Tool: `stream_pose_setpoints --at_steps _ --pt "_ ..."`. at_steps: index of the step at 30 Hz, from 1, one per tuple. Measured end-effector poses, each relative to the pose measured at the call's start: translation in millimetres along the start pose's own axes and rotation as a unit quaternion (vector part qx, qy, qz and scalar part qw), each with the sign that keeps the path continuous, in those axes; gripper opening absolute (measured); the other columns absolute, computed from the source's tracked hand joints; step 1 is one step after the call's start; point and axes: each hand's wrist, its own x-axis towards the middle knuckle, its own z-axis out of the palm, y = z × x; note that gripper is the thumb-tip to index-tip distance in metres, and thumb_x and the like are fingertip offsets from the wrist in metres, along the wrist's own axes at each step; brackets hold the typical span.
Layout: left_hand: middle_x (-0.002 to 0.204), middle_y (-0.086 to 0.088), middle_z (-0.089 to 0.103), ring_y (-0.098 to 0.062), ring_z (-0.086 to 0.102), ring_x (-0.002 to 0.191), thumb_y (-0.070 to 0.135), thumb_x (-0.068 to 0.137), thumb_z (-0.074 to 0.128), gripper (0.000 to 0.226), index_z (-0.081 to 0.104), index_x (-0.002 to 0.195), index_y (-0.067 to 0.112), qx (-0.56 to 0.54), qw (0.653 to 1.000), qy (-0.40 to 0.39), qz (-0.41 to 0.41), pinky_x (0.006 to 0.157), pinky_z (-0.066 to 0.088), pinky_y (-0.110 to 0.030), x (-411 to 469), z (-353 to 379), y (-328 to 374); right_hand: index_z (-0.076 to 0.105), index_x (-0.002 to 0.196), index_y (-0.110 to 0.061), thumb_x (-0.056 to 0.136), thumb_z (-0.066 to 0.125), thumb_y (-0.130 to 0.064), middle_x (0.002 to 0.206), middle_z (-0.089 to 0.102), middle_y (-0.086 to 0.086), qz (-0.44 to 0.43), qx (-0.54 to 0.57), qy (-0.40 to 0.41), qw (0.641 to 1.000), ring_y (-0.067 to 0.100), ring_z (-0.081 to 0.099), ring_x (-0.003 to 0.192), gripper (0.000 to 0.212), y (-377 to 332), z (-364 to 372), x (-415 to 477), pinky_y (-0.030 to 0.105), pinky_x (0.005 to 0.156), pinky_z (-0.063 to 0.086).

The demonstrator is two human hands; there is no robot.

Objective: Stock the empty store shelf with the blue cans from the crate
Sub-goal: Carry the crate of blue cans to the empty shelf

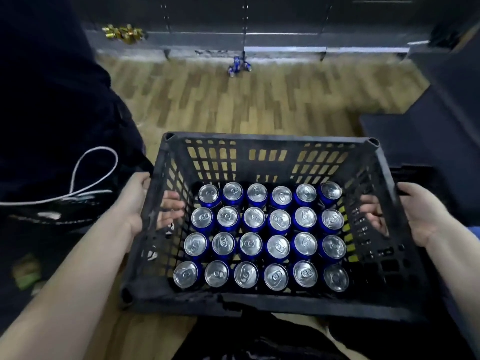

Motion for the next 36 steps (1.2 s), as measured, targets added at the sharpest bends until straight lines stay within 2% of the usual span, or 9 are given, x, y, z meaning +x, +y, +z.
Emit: stream_pose_setpoints --at_steps 6,9,13,21,24,31,36 --pt "0.072 -0.019 0.068 -0.031 0.066 0.055 0.058 0.09 0.024 0.071 0.061 0.09 -0.002 0.006 1.0 -0.013 -0.017 0.053 0.049 -0.026 102 47 106 0.062 0.1 0.001 0.094 0.022 -0.056 0.076 0.063 0.015 0.002 0.011 0.022 1.0 0.026 0.06 0.056 0.07 -106 20 85 0.027 0.048 0.053" --pt "0.07 -0.019 0.067 -0.03 0.064 0.053 0.061 0.09 0.024 0.073 0.061 0.089 -0.002 0.02 0.999 -0.031 -0.019 0.056 0.047 -0.028 178 78 184 0.062 0.101 0.001 0.093 0.022 -0.058 0.075 0.063 0.015 0.003 0.011 0.029 1.0 0.026 0.061 0.056 0.072 -180 34 154 0.027 0.05 0.053" --pt "0.079 -0.022 0.066 -0.032 0.063 0.059 0.061 0.089 0.025 0.073 0.06 0.093 -0.003 0.04 0.999 -0.026 -0.009 0.057 0.049 -0.029 209 91 209 0.062 0.104 0.001 0.092 0.022 -0.058 0.078 0.063 0.016 -0.006 0.012 0.036 0.999 0.026 0.06 0.058 0.073 -214 41 182 0.028 0.052 0.052" --pt "0.081 -0.023 0.064 -0.031 0.062 0.06 0.063 0.09 0.022 0.075 0.058 0.093 -0.003 0.031 0.999 -0.045 0.003 0.047 0.051 -0.027 341 163 387 0.065 0.096 0.003 0.092 0.023 -0.058 0.075 0.063 0.016 -0.018 0.053 0.019 0.998 0.026 0.06 0.054 0.074 -384 71 301 0.028 0.047 0.052" --pt "0.079 -0.023 0.064 -0.032 0.062 0.06 0.064 0.089 0.021 0.076 0.059 0.093 -0.003 0.032 0.998 -0.048 0.01 0.051 0.049 -0.028 391 191 440 0.07 0.087 0.004 0.092 0.025 -0.058 0.076 0.063 0.017 -0.017 0.055 0.016 0.998 0.028 0.061 0.054 0.077 -445 77 351 0.029 0.046 0.053" --pt "0.086 -0.024 0.063 -0.032 0.062 0.066 0.067 0.087 0.022 0.079 0.059 0.098 -0.003 -0.007 0.999 -0.033 -0.014 0.056 0.05 -0.03 501 255 565 0.062 0.097 0.0 0.091 0.026 -0.059 0.073 0.064 0.016 0.003 0.04 0.012 0.999 0.027 0.06 0.055 0.07 -605 100 472 0.029 0.049 0.052" --pt "0.078 -0.023 0.063 -0.032 0.061 0.062 0.069 0.085 0.024 0.079 0.06 0.092 -0.002 -0.035 0.999 -0.028 -0.013 0.053 0.05 -0.03 579 295 659 0.066 0.093 0.002 0.091 0.026 -0.059 0.072 0.065 0.017 0.007 0.03 0.013 0.999 0.028 0.061 0.051 0.073 -717 123 554 0.031 0.044 0.052"
